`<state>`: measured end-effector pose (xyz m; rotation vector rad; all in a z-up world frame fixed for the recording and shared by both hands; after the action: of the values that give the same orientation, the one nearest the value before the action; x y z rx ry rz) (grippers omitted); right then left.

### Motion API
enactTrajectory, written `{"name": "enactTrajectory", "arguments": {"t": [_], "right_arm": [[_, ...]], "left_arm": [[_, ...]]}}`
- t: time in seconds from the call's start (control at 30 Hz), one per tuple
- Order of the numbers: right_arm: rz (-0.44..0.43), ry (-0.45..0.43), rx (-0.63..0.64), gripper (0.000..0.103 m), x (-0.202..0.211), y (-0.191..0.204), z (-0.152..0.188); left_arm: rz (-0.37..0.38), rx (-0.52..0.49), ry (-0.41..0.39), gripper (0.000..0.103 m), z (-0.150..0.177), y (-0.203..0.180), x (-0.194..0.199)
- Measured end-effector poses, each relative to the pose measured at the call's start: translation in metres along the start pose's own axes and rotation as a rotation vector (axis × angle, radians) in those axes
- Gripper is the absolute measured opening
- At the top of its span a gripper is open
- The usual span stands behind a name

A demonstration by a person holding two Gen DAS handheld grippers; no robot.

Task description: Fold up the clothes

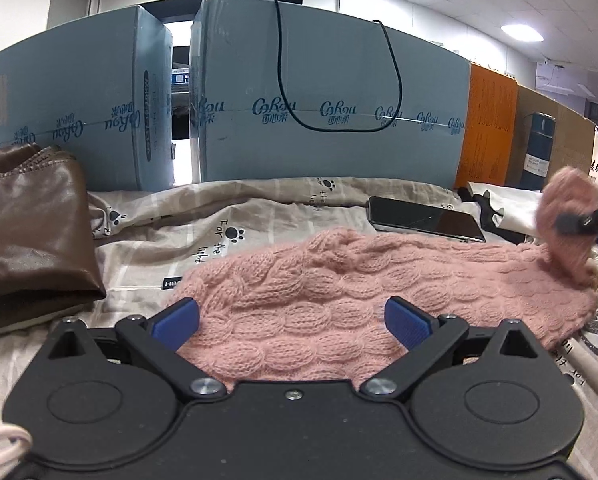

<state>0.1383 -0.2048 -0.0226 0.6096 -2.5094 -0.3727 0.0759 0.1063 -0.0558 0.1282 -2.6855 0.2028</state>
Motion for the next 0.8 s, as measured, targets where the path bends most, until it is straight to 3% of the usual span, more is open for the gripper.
{"name": "enactTrajectory", "arguments": {"t": [0.07, 0.13, 0.17, 0.2, 0.33, 0.5, 0.63, 0.7, 0.8], "right_arm": [[-0.006, 0.043, 0.027, 0.022, -0.011, 0.012, 0.009], [-0.024, 0.067, 0.049, 0.042, -0.018, 0.025, 0.016], [-0.036, 0.067, 0.054, 0.066, -0.019, 0.030, 0.018], [-0.050, 0.053, 0.054, 0.076, -0.019, 0.034, 0.019], [-0.111, 0.033, 0.036, 0.075, -0.017, 0.047, 0.024], [-0.122, 0.132, 0.016, 0.075, -0.034, 0.049, 0.043], [-0.200, 0.062, -0.030, 0.075, -0.006, 0.045, 0.032], [-0.179, 0.007, -0.059, 0.075, 0.014, 0.031, 0.025], [-0.046, -0.047, -0.116, 0.075, 0.035, -0.002, 0.020]], "left_arm": [[0.007, 0.004, -0.002, 0.101, 0.000, 0.000, 0.001], [0.017, 0.012, -0.006, 0.101, -0.001, -0.001, 0.002], [0.020, 0.017, -0.009, 0.101, -0.002, 0.000, 0.003], [0.022, 0.025, -0.014, 0.101, -0.003, 0.001, 0.005], [0.018, 0.063, -0.024, 0.101, -0.005, 0.008, 0.007], [0.003, 0.072, -0.014, 0.101, -0.004, 0.011, 0.006], [-0.005, 0.117, -0.021, 0.101, -0.006, 0.020, 0.008], [-0.010, 0.150, -0.016, 0.101, -0.006, 0.026, 0.007], [-0.013, 0.183, -0.016, 0.101, -0.006, 0.031, 0.008]]}}
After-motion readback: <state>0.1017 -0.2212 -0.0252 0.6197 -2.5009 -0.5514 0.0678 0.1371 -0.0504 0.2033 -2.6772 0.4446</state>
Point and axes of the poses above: each gripper's, at about its wrist camera, not at the fingertips, and x roughly against the way its jaws point, y to its left, z to its underside, the point moved 9 cm from there along -x, roughly the way its jaws point, and after that the axes turned 4 degrees about x, right-handed, at the moved point
